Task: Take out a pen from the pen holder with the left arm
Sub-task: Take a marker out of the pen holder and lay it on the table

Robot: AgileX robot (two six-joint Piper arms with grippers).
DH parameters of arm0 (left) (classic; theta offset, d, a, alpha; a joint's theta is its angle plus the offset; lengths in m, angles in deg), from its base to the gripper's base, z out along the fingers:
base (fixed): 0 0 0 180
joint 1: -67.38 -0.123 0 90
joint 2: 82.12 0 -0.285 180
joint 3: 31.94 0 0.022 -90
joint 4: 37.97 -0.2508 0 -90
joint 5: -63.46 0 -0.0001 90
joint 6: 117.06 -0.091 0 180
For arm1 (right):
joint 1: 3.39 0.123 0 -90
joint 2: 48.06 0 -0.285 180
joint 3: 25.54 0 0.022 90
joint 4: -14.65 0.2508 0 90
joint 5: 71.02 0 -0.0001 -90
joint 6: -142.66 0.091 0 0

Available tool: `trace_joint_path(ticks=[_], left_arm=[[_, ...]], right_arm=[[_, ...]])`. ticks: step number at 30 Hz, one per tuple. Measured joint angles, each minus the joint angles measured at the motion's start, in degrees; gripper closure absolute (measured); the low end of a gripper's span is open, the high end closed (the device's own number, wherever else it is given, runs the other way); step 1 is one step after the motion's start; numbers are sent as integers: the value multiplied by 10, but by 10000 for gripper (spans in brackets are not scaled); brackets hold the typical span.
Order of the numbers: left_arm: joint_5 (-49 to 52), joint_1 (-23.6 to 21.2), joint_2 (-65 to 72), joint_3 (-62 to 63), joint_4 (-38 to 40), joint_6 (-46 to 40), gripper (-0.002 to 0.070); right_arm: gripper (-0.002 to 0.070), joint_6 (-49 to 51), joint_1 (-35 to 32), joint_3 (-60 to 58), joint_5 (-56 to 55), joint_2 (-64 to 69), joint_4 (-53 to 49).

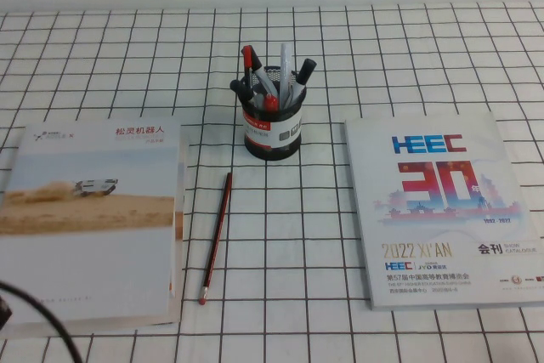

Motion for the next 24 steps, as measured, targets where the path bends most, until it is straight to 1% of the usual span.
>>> trace_joint_path(ticks=[3, 6, 8, 10, 12, 15, 18, 21, 24], left_arm=[[30, 0, 100, 62, -1, -28, 677], [31, 0, 183, 105, 12, -79, 677], [25, 1, 230, 129, 61, -136, 677], [10, 12, 264, 141, 139, -206, 677], [-17, 37, 297, 144, 229, -299, 677], [-82, 89, 338, 144, 349, -438, 677], [-166, 156, 379, 148, 449, -546, 677], [-246, 219, 413, 160, 491, -594, 677], [-300, 278, 448, 179, 489, -603, 677]], right_arm=[[691, 0, 0, 0, 0, 0, 0], [691, 0, 0, 0, 0, 0, 0], [691, 0, 0, 0, 0, 0, 0], [691, 0, 0, 0, 0, 0, 0], [691, 0, 0, 0, 0, 0, 0], [691, 0, 0, 0, 0, 0, 0], [691, 0, 0, 0, 0, 0, 0], [691, 0, 0, 0, 0, 0, 0], [691, 0, 0, 0, 0, 0, 0]])
